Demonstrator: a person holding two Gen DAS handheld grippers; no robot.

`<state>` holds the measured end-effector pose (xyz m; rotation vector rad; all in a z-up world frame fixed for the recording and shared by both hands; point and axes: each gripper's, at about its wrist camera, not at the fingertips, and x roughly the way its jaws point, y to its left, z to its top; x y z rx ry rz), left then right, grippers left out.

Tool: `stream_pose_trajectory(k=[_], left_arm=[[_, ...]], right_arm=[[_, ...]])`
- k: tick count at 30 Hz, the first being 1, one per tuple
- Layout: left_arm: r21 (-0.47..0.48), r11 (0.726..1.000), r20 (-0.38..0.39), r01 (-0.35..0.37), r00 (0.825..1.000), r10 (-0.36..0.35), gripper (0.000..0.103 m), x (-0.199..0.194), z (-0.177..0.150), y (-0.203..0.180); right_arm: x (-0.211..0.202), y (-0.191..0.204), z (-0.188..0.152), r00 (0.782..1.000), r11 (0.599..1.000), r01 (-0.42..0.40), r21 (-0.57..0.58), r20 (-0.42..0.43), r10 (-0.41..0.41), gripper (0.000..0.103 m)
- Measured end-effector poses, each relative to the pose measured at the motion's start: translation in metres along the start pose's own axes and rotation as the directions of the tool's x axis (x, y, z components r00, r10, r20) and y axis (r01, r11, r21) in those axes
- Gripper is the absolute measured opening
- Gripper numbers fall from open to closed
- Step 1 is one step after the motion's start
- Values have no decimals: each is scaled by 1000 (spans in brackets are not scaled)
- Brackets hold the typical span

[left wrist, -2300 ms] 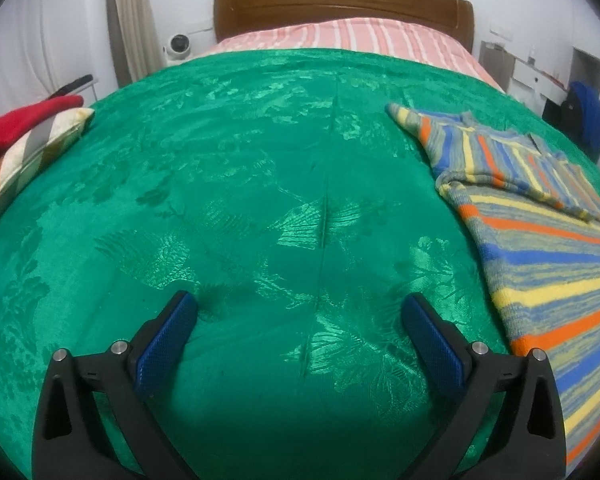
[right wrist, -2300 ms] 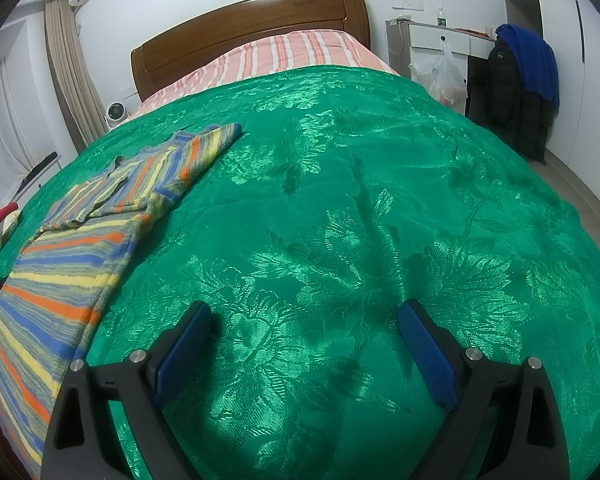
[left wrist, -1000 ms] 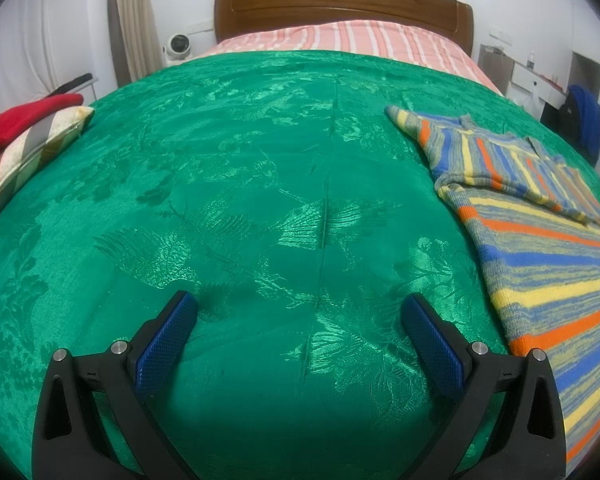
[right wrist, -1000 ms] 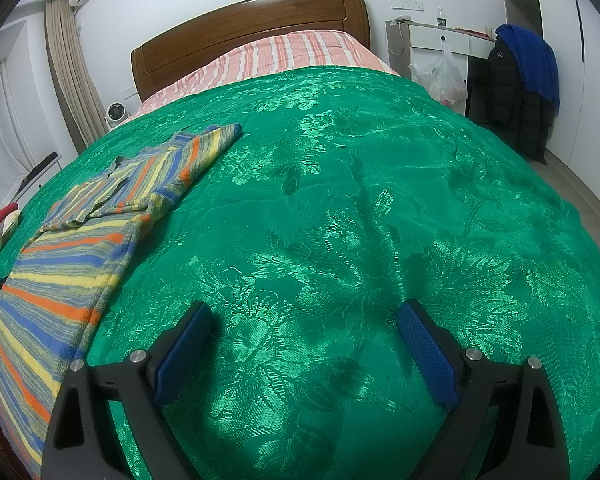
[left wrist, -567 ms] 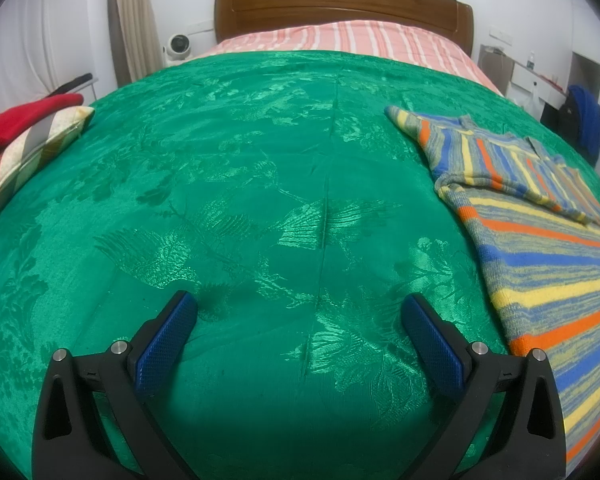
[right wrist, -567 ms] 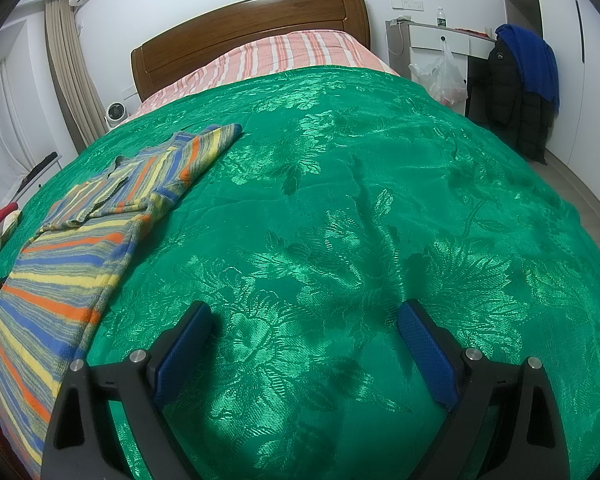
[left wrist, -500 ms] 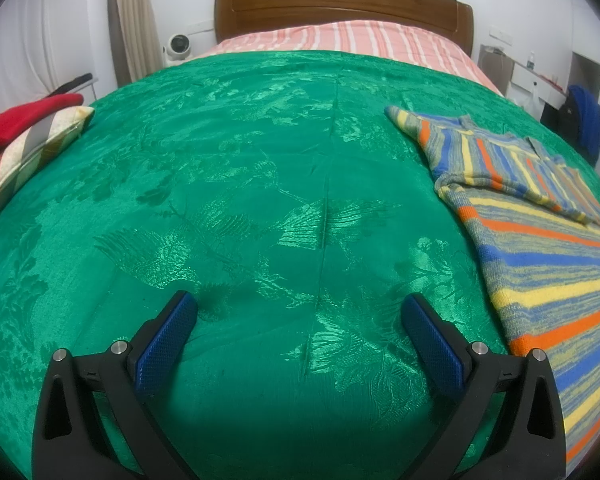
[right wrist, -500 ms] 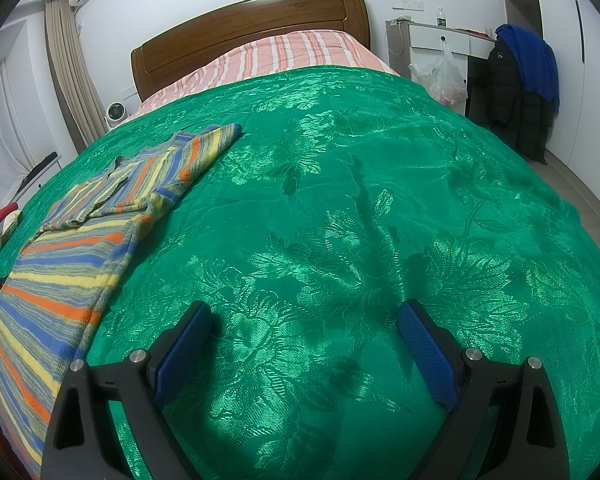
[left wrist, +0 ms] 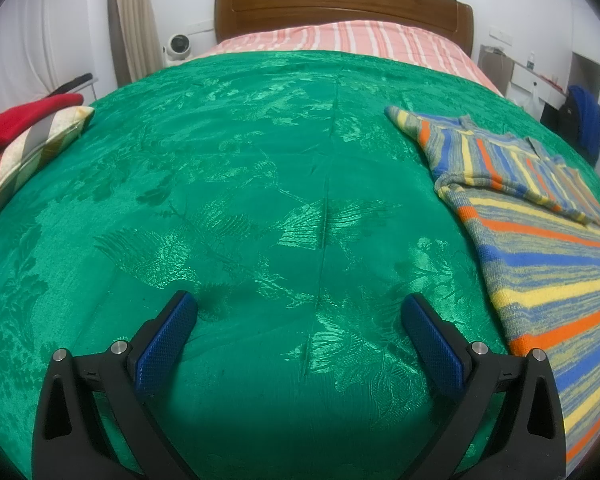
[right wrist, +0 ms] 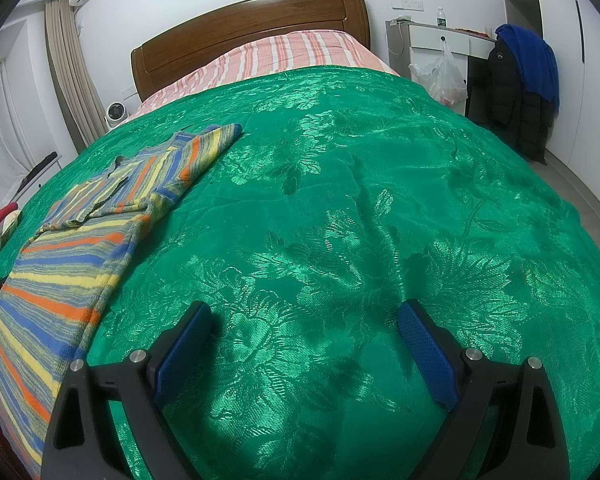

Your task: Fold small clothes

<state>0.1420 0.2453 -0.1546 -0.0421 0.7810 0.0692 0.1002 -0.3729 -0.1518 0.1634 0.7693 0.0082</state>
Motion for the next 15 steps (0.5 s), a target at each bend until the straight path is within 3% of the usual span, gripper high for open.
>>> stream_pose_trajectory(k=[11, 15], left_arm=[[-2, 1000, 3, 3, 1000, -3, 103, 1, 0, 0], [-37, 998, 2, 45, 999, -45, 103, 3, 0, 7]], right_arm=[[0, 0, 0, 1000, 1000, 0, 0, 0, 0, 94], [-1, -2, -1, 1000, 1000, -17, 8, 16, 17, 94]])
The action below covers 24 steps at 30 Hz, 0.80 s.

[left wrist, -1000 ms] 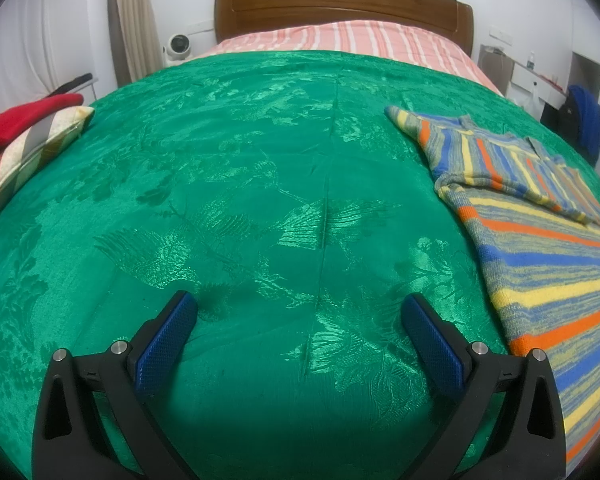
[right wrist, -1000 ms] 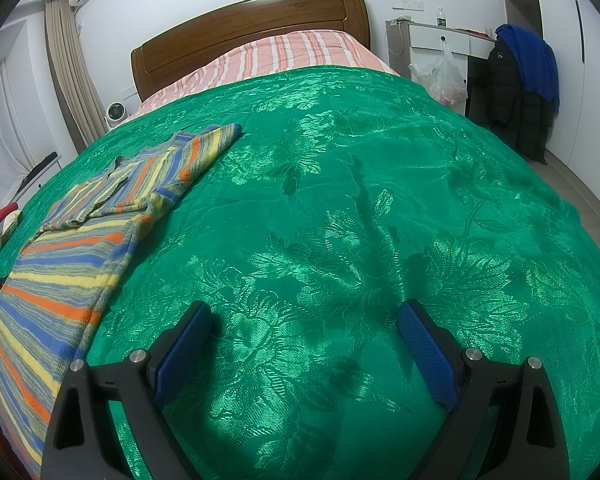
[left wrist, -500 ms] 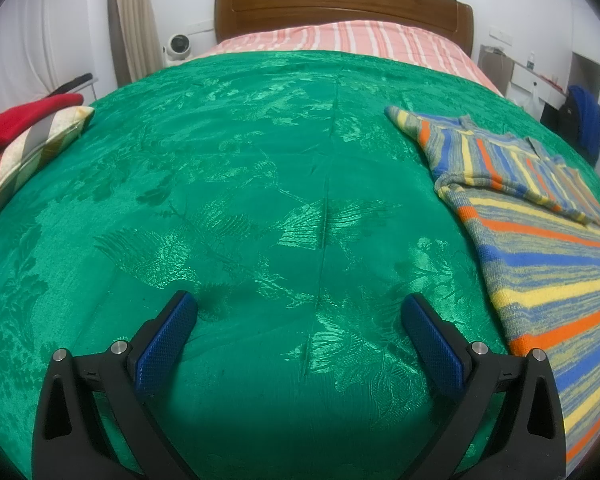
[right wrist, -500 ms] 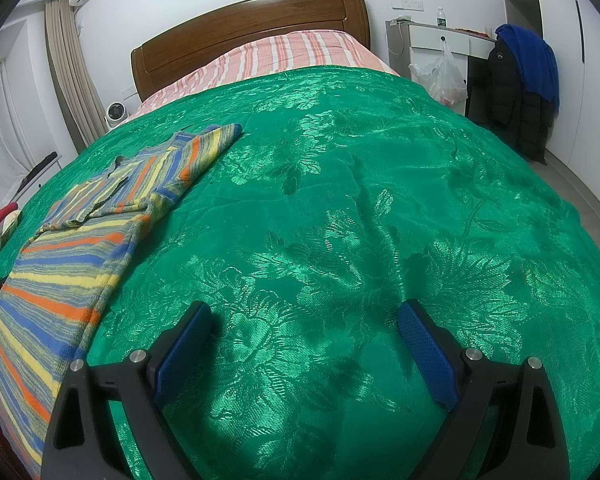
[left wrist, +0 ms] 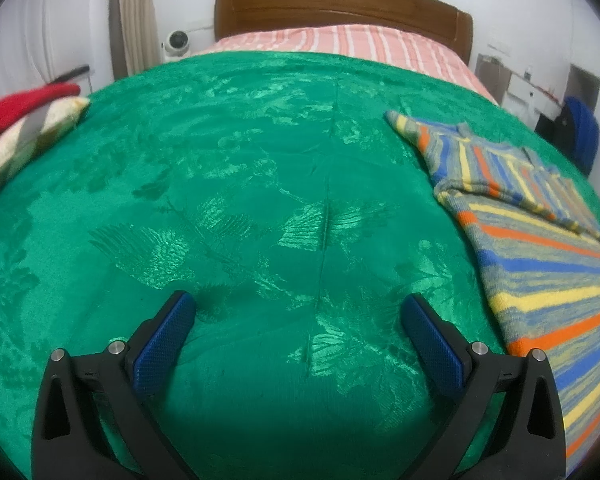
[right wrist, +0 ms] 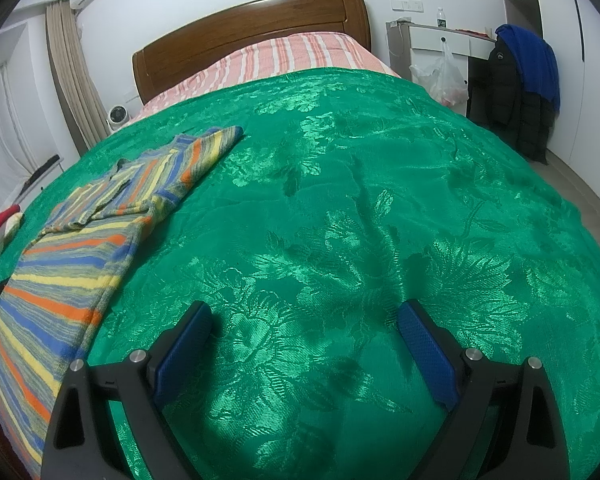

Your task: Fold small clothes

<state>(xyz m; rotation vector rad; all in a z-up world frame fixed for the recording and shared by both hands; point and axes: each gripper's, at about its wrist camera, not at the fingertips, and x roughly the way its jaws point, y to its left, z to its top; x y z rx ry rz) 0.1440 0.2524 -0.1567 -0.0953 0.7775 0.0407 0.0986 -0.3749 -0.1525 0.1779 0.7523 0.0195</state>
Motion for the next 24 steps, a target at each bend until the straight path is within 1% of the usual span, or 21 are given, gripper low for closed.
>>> stream_pose_trajectory(k=[3, 5, 6, 7, 8, 9, 10, 11, 12, 13, 14, 15, 16, 17, 18, 19, 20, 21, 22, 23, 24], left_arm=[[16, 1000, -9, -21, 1000, 21, 103, -1, 2, -6], [12, 1000, -42, -29, 999, 30, 102, -2, 7, -7], [0, 1000, -75, -28, 997, 28, 101, -6, 11, -6], [-28, 1000, -103, -1, 995, -2, 100, -14, 14, -4], [-62, 996, -110, 65, 991, -72, 97, -26, 15, 0], [-83, 989, -111, 121, 985, -130, 97, -36, 12, 2], [-101, 973, -118, 206, 969, -218, 97, -55, 8, 1], [-99, 965, -132, 242, 958, -254, 97, -66, 4, -2], [-88, 959, -164, 269, 946, -280, 98, -76, -4, -8], [-67, 955, -238, 288, 925, -296, 97, -84, -18, -19], [-44, 955, -302, 293, 907, -292, 97, -87, -31, -31], [-13, 954, -355, 299, 890, -284, 94, -91, -45, -43], [14, 952, -384, 304, 881, -276, 91, -93, -54, -52], [72, 946, -425, 316, 868, -258, 82, -97, -70, -70], [104, 941, -447, 322, 860, -245, 76, -99, -78, -80], [141, 935, -471, 326, 853, -226, 74, -100, -87, -92], [181, 930, -488, 321, 850, -199, 73, -101, -95, -104], [225, 924, -496, 308, 853, -164, 71, -103, -101, -116], [246, 920, -501, 304, 853, -148, 67, -104, -103, -122], [265, 915, -513, 303, 848, -132, 58, -104, -106, -129], [270, 913, -527, 306, 841, -126, 43, -103, -107, -133]], right_arm=[[1, -1, 1, 1000, 1000, -5, 4, 0, 5, 94], [3, 1, 3, 1000, 1000, 9, -4, -22, -9, 94], [4, 2, 5, 999, 1000, 14, -5, -40, -14, 94], [4, 3, 9, 997, 1000, 20, -10, -70, -21, 93], [1, 6, 17, 992, 999, 35, -19, -119, -37, 93], [-5, 9, 21, 989, 999, 30, -25, -141, -34, 92], [-22, 14, 24, 990, 999, -21, -36, -141, 15, 92], [-41, 21, 24, 987, 994, -95, -57, -133, 86, 92], [-59, 29, 23, 979, 983, -163, -89, -138, 150, 92], [-71, 35, 20, 970, 973, -204, -111, -154, 186, 92], [-83, 43, 14, 955, 957, -257, -132, -190, 230, 92], [-93, 51, 3, 929, 940, -314, -134, -247, 275, 92], [-98, 57, -8, 904, 928, -353, -122, -299, 304, 92], [-102, 63, -21, 881, 919, -381, -105, -344, 326, 92], [-105, 69, -36, 859, 914, -397, -84, -384, 338, 92], [-105, 73, -48, 843, 912, -405, -63, -412, 345, 90], [-104, 77, -62, 823, 912, -408, -30, -445, 354, 82], [-102, 80, -69, 812, 914, -406, -11, -462, 355, 78], [-98, 83, -77, 803, 918, -397, 10, -480, 353, 72], [-95, 84, -81, 800, 921, -389, 22, -488, 350, 70], [-90, 86, -86, 795, 925, -379, 35, -499, 345, 68]])
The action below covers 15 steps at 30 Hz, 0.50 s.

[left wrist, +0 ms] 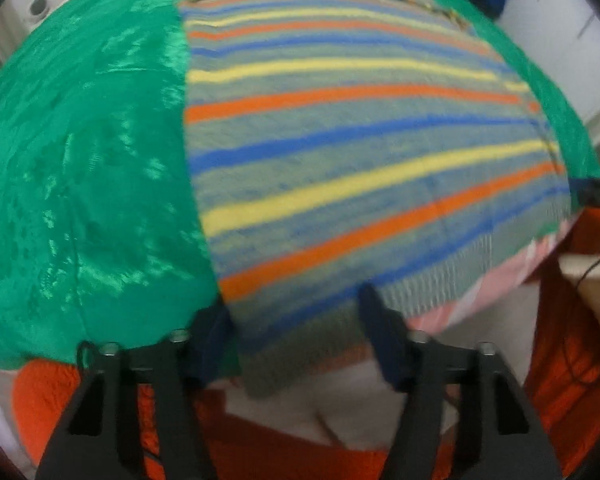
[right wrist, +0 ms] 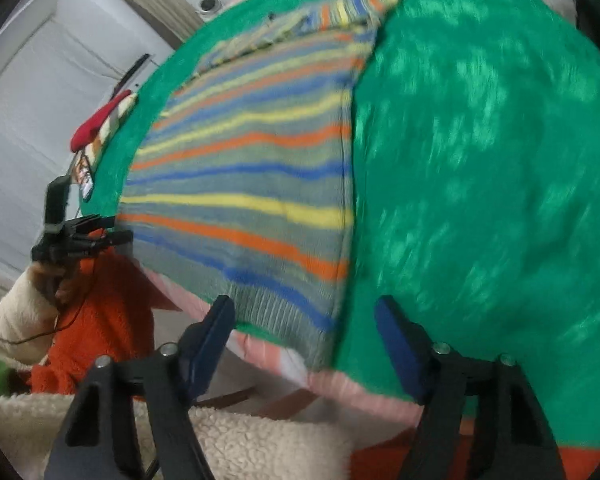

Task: Fold small clothes
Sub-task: 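Grasp the sweater hem with both grippers and fold it over the collar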

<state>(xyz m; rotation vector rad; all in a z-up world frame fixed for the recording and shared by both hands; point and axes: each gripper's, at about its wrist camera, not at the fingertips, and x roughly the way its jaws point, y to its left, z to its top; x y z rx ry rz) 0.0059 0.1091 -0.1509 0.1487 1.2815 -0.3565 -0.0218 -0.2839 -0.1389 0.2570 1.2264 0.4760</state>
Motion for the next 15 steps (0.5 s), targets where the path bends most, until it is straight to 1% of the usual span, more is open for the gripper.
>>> stream_pose_trajectory(k=[1, 2, 3, 4, 5, 7, 8, 9, 10, 11, 13, 14, 15], left_arm=[[2, 1000, -16, 5, 1000, -5, 33, 2, 1, -2], [-1, 1000, -31, 14, 999, -14, 7, 4, 3, -3], [-19, 999, -48, 35, 998, -36, 5, 6, 4, -1], [-51, 997, -45, 65, 997, -67, 4, 4, 6, 3], [-79, 993, -41, 90, 995, -94, 4, 1, 6, 6], [-136, 977, -9, 161, 986, -164, 4, -11, 11, 12], [-163, 963, 30, 213, 977, -211, 4, -23, 17, 16], [-176, 954, 56, 244, 970, -238, 4, -30, 21, 18], [-192, 939, 93, 285, 958, -272, 4, -40, 28, 21], [-209, 919, 151, 334, 940, -307, 4, -51, 41, 27], [-225, 899, 221, 376, 918, -329, 4, -58, 63, 37], [-236, 890, 268, 391, 906, -327, 4, -59, 84, 43], [-243, 888, 297, 390, 902, -315, 4, -59, 99, 48]], right_arm=[[6, -2, 0, 1000, 1000, 1, 9, -19, -1, 56], [12, 0, 0, 999, 1000, 5, 12, -46, -4, 44], [20, 0, 1, 996, 1000, 19, 5, -85, -18, 25], [22, 0, 2, 994, 999, 32, -2, -100, -32, 5], [22, 0, 2, 994, 999, 35, -5, -104, -35, 6], [13, 0, 6, 995, 1000, 4, 9, -101, -3, 6], [5, 1, 9, 996, 1000, -18, 24, -87, 20, 6], [-8, 0, 15, 996, 997, -62, 54, -54, 65, 6], [-17, -3, 16, 995, 994, -88, 69, -31, 90, 6], [-27, -5, 22, 993, 989, -119, 84, 4, 119, 6], [-46, -10, 38, 983, 980, -171, 104, 91, 162, 6], [-53, -14, 53, 972, 974, -200, 109, 145, 183, 6], [-56, -16, 60, 967, 972, -209, 107, 173, 189, 6]])
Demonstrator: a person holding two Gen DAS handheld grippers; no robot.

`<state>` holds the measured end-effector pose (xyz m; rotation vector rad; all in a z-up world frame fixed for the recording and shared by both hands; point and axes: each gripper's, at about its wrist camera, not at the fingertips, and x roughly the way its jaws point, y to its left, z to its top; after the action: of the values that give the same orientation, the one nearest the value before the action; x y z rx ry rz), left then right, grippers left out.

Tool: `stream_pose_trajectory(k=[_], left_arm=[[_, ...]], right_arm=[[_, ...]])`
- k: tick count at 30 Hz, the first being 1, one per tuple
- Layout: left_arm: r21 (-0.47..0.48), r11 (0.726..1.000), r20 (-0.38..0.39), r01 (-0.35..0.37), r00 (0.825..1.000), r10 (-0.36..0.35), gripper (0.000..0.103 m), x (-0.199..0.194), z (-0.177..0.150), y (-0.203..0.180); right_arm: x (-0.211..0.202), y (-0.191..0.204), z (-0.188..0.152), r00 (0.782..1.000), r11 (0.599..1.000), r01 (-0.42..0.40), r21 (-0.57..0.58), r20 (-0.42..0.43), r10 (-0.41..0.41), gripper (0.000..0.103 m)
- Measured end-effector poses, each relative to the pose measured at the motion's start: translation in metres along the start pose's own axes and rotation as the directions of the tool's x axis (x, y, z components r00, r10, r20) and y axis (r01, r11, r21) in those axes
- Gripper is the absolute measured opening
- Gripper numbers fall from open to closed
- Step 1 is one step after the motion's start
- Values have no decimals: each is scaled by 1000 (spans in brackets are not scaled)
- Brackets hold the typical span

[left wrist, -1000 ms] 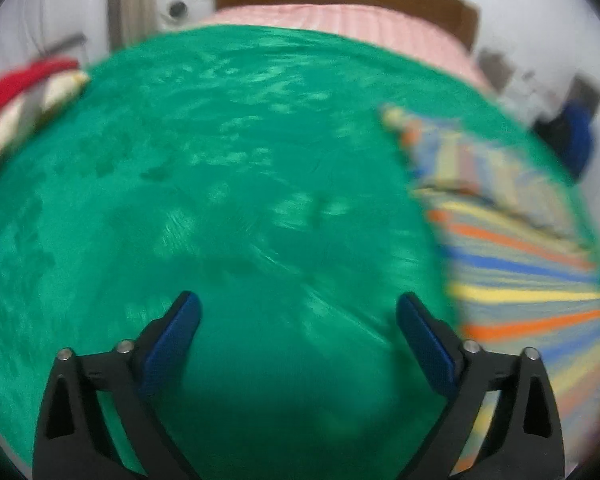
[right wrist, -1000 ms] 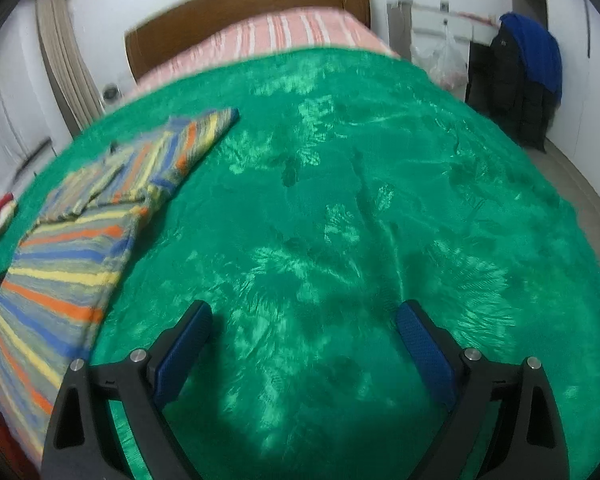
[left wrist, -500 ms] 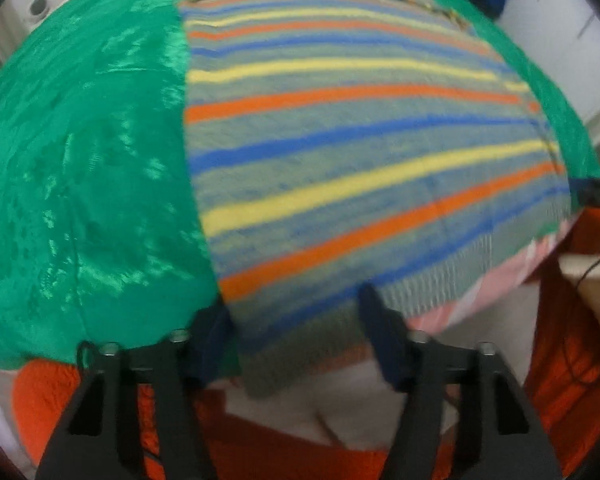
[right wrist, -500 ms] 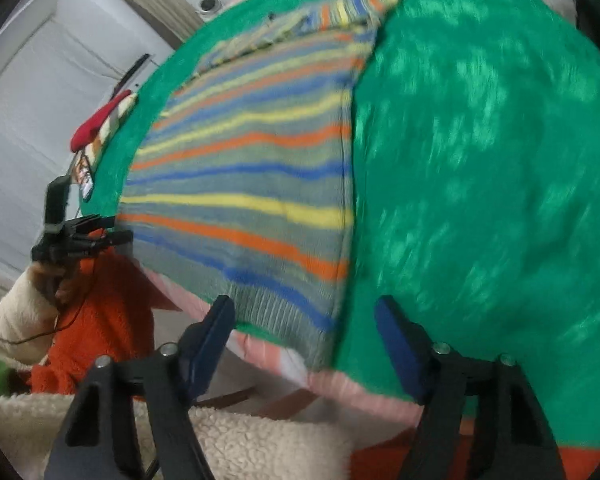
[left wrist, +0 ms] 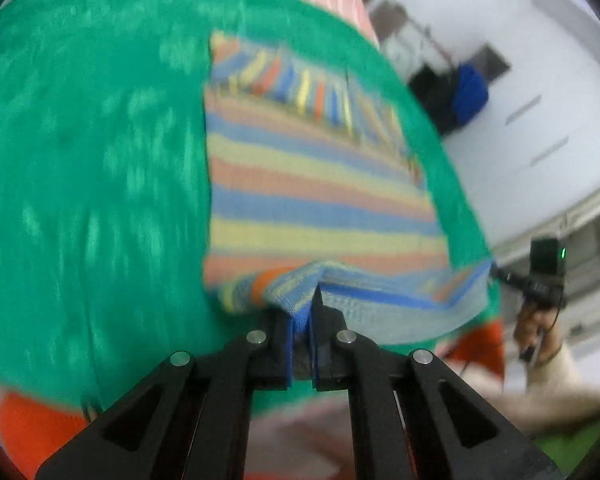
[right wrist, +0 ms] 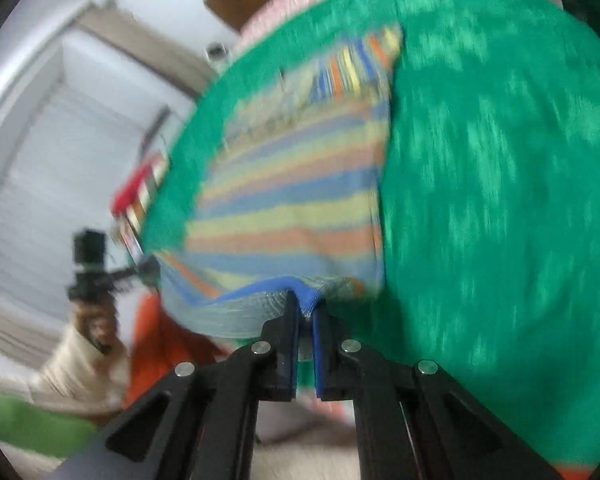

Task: Fold small clothes
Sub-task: 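Grasp the sweater hem with both grippers and fold it over the collar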

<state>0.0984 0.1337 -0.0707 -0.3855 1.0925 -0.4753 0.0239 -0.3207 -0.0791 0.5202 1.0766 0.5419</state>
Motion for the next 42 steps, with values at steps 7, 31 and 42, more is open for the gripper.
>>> stream_pose_trajectory(k=[7, 31, 42], left_arm=[[-36, 997, 119, -63, 991, 67, 4, 56, 138, 28], [119, 920, 237, -374, 910, 340, 84, 102, 149, 53], [166, 871, 256, -462, 873, 414, 90, 69, 89, 55]], right_arm=[[36, -15, 124, 981, 995, 89, -47, 179, -79, 6], [160, -4, 281, 972, 971, 181, -155, -120, -201, 38], [210, 37, 305, 959, 955, 267, -127, 137, -250, 43]])
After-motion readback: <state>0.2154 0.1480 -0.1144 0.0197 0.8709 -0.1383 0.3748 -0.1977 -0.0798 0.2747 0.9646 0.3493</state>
